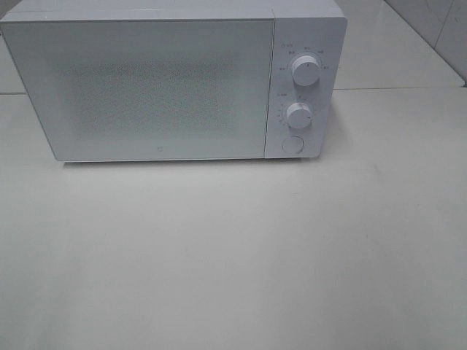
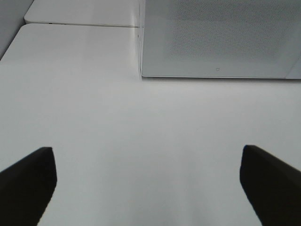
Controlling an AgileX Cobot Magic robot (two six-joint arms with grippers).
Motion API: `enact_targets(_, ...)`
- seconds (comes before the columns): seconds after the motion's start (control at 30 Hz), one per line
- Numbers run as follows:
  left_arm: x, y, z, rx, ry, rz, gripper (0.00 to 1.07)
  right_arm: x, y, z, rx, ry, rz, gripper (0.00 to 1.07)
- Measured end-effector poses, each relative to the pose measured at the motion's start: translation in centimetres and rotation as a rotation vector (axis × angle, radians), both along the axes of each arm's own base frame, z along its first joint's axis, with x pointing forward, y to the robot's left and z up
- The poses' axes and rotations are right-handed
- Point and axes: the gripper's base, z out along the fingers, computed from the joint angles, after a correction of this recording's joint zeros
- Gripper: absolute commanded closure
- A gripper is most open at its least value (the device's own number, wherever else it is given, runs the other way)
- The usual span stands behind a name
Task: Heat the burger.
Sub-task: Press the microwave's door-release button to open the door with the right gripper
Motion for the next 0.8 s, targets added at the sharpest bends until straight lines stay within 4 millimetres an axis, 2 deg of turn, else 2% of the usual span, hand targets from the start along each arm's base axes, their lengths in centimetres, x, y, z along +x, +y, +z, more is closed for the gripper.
enact_targets(0.33, 0.0, 0.0, 0.0, 0.000, 0.000, 0.000, 0.09, 3.5, 0.4, 0.4, 0.000, -0.030, 0.011, 0.31)
enact_targets(0.5, 0.0, 0.0, 0.0, 0.000, 0.000, 0.000, 0.09, 6.3, 0.7, 0.1, 0.004, -0.034, 0.018, 0.31)
enact_targets(0.53, 0.0, 0.0, 0.0, 0.000, 0.000, 0.000, 0.09, 6.3, 0.7, 0.1, 0.004, -0.034, 0.018, 0.31)
enact_targets(0.67, 0.0, 0.0, 0.0, 0.000, 0.000, 0.000, 0.09, 8.7, 1.0, -1.2, 0.019, -0.071, 0.024, 0.31)
enact_targets(0.8, 0.0, 0.0, 0.0, 0.000, 0.000, 0.000, 0.09, 10.1, 1.1, -2.5, 0.024, -0.089, 0.031, 0.31)
